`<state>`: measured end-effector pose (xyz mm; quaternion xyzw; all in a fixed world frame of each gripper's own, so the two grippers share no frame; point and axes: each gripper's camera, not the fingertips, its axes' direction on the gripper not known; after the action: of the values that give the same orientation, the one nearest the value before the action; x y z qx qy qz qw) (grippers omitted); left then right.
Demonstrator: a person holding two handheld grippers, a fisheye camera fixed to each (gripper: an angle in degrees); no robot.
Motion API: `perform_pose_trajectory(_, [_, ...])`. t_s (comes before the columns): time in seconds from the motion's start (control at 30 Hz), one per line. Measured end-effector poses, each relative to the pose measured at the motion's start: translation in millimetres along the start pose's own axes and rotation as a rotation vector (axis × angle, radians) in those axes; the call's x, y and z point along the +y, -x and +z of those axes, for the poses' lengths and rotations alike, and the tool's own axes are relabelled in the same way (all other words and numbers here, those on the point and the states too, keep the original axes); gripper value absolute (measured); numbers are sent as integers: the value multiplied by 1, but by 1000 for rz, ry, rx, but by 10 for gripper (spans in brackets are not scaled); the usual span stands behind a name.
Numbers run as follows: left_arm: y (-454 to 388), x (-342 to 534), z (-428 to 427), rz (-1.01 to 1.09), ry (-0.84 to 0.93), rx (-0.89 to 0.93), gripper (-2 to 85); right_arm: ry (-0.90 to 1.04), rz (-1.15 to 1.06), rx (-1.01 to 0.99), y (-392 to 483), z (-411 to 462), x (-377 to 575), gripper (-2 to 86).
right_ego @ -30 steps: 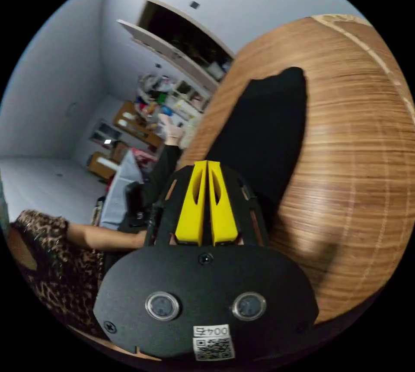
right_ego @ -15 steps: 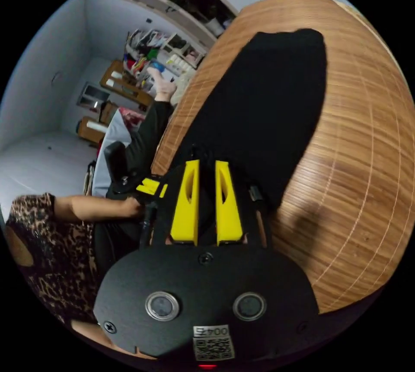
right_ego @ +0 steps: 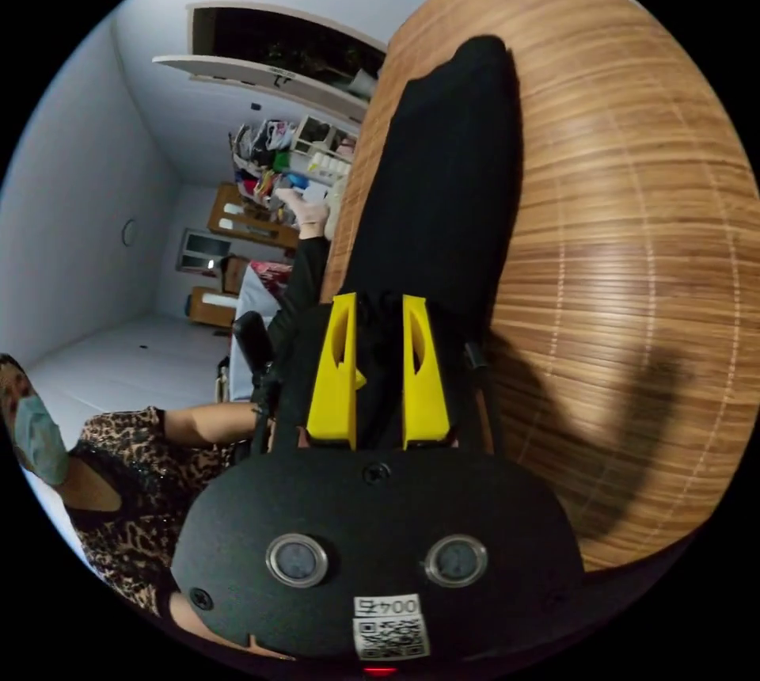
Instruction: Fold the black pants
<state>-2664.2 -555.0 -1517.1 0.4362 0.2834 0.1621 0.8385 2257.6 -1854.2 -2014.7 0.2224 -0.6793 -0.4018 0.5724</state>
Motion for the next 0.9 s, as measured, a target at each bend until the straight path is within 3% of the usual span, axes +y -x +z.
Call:
perform_pose_trajectory(0.17, [-2,-1,-4,1,1,-4,7,108,15,-10,2,23,-15,116])
perform_pose_trajectory(0.27, [-4,-2,-6,2,2,-8,8,115,-28,-73,9,35,-23,62])
perform_pose_trajectory(0.33, [-4,-3,-7,0,2,-7,8,113,-111,-95,21,43,-23,18])
perform_pose_trajectory(0.47, [-4,-3,-10,-4,-3,3,7,-8,-551,-80,88,22,-7,1])
perform_pose_trajectory(0.53, [-5,-4,-10,-4,0,0,7,-48,-495,111,88,18,-8,4])
perform_pose_trajectory(0.6, [-6,-5,-11,-5,2,2,7,-81,-252,263,59,13,-14,21])
perform_pose_trajectory(0.67, [-7,-5,-12,-6,2,4,7,-143,-128,268,45,5,-13,51])
perform_pose_trajectory(0.8, [-9,-6,-13,-6,1,4,6,-214,-123,290,55,-10,-7,82])
perform_pose_trajectory(0.9, [-9,-7,-13,-9,1,12,6,-79,-229,128,65,1,-11,78])
